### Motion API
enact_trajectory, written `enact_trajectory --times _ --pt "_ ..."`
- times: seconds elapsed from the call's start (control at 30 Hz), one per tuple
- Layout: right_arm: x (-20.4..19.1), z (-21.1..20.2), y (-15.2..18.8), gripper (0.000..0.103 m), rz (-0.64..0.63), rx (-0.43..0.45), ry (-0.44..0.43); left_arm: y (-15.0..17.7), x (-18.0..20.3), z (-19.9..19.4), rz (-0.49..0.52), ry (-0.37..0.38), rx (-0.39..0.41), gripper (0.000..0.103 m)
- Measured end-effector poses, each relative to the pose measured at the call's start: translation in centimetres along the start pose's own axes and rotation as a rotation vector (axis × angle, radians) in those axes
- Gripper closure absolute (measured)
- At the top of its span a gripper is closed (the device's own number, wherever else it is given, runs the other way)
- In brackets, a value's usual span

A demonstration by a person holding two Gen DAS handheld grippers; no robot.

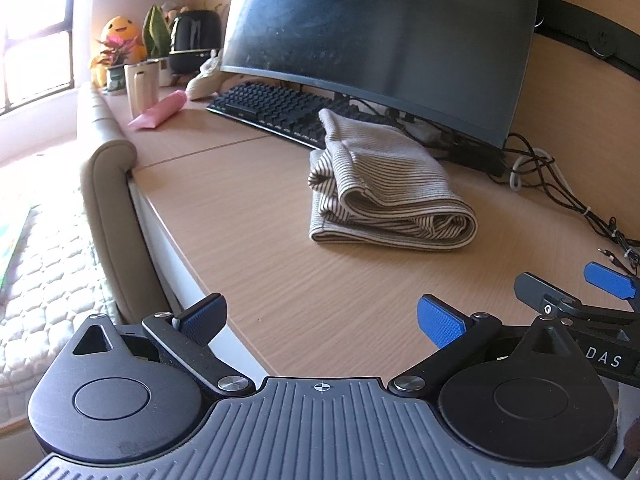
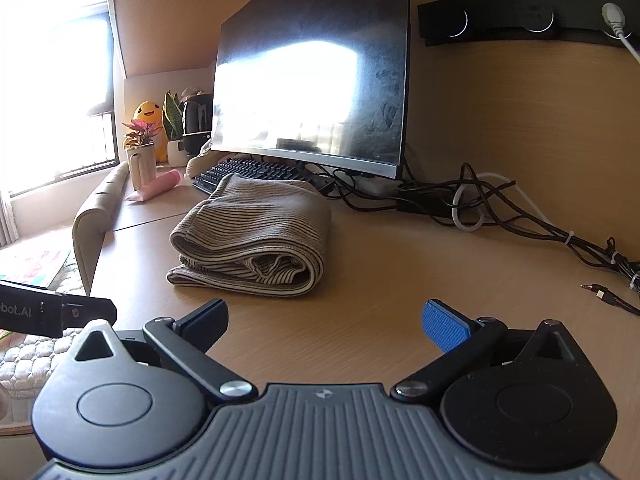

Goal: Fold clothes

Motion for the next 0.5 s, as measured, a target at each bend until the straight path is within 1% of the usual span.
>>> enact_trajectory --times 0.2,0.5 --pt "0.04 -0.38 0.06 0.0 0.008 0.019 0.0 0.06 0.26 -0.15 0.014 0.008 0.007 0.0" --pt "0.04 -0.15 -0.03 0.0 0.005 0.008 -0.008 0.34 0.15 0.02 0.011 0.01 -0.012 0.0"
Point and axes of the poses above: each gripper's, at about its wrist camera, not at the fingertips, and z roughly the way its jaws point, x to its right, y to its underside, the point moved 1 cm from there along z, roughly the way its jaws point, and after that the axes turned 11 degrees about y, right-handed, at the moved point
